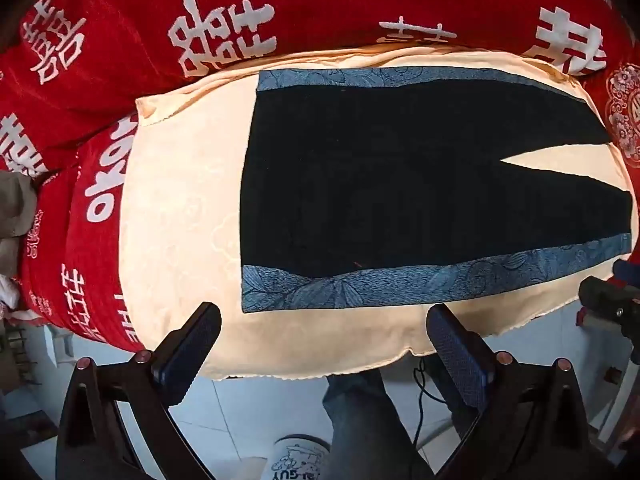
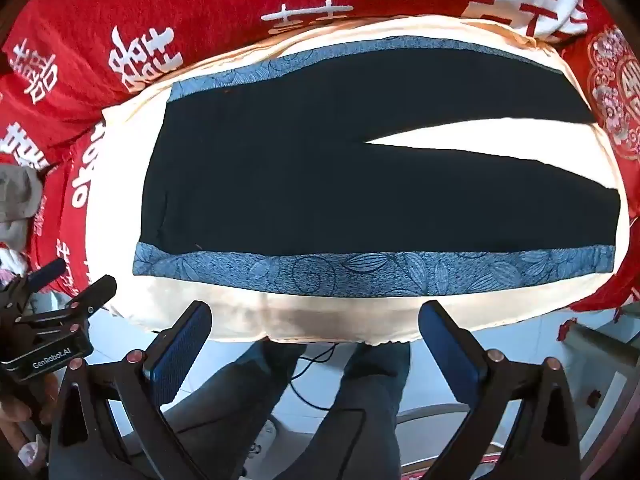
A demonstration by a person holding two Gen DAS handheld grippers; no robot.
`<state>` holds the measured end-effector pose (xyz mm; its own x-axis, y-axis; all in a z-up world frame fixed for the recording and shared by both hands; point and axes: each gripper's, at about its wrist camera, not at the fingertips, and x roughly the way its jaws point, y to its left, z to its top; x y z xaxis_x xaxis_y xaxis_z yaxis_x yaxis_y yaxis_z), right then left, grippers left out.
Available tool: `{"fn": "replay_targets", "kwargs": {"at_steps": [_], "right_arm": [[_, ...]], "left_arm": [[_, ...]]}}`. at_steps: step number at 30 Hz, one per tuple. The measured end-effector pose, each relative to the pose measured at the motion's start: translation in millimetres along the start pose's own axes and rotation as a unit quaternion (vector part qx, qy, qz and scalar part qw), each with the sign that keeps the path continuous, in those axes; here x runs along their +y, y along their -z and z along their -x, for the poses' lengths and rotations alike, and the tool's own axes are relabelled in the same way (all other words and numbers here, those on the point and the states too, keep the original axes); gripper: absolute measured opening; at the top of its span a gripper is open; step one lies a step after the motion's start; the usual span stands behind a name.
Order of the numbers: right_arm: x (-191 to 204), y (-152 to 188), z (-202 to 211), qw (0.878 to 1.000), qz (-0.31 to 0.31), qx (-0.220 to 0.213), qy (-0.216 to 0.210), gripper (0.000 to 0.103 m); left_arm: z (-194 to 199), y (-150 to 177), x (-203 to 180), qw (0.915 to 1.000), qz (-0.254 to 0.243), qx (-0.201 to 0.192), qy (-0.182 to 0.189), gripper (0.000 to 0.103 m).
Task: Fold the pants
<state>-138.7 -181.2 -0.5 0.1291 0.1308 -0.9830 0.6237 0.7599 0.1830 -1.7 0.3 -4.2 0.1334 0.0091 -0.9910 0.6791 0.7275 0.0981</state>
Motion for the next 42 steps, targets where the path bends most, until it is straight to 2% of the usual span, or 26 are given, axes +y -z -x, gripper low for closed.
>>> {"fn": "replay_targets", "kwargs": {"at_steps": [2,4,5,9,17,42], "right_arm": [[0,1,-1,1.000,-0.002,0.009,-0.005,0.103],[-1,3,-1,1.000,0.002,0.016,0.004,0.103],[-3,-1,5,1.000,-0.007,0.016,-0.005,0.103],[1,-4,4,1.000,-0.002,0.028,0.005,0.103],[0,-3,10,1.000,-0.007,0.012,-0.001,0.103],[1,-6,14,1.000,-0.009,0.009,0.010,0.103]], "left_arm": [[7,-8,2,0.9999,-0.001,0.010,-0.001,0.103],[11,-9,-4,0.9998,-0.006,0.001,-0.018,0.103],[12,-9,-6,0.9997,-0.007,-0.005,-0.023,0.103],[17,-16,1,0.9997,-0.003,-0.010,-0.020,0.103],[23,-17,-1,0.9994,-0.011,-0.020,-0.028,0.103],[27,-20,-1,0.9990,-0.020,-0.029,-0.029,0.103]]}}
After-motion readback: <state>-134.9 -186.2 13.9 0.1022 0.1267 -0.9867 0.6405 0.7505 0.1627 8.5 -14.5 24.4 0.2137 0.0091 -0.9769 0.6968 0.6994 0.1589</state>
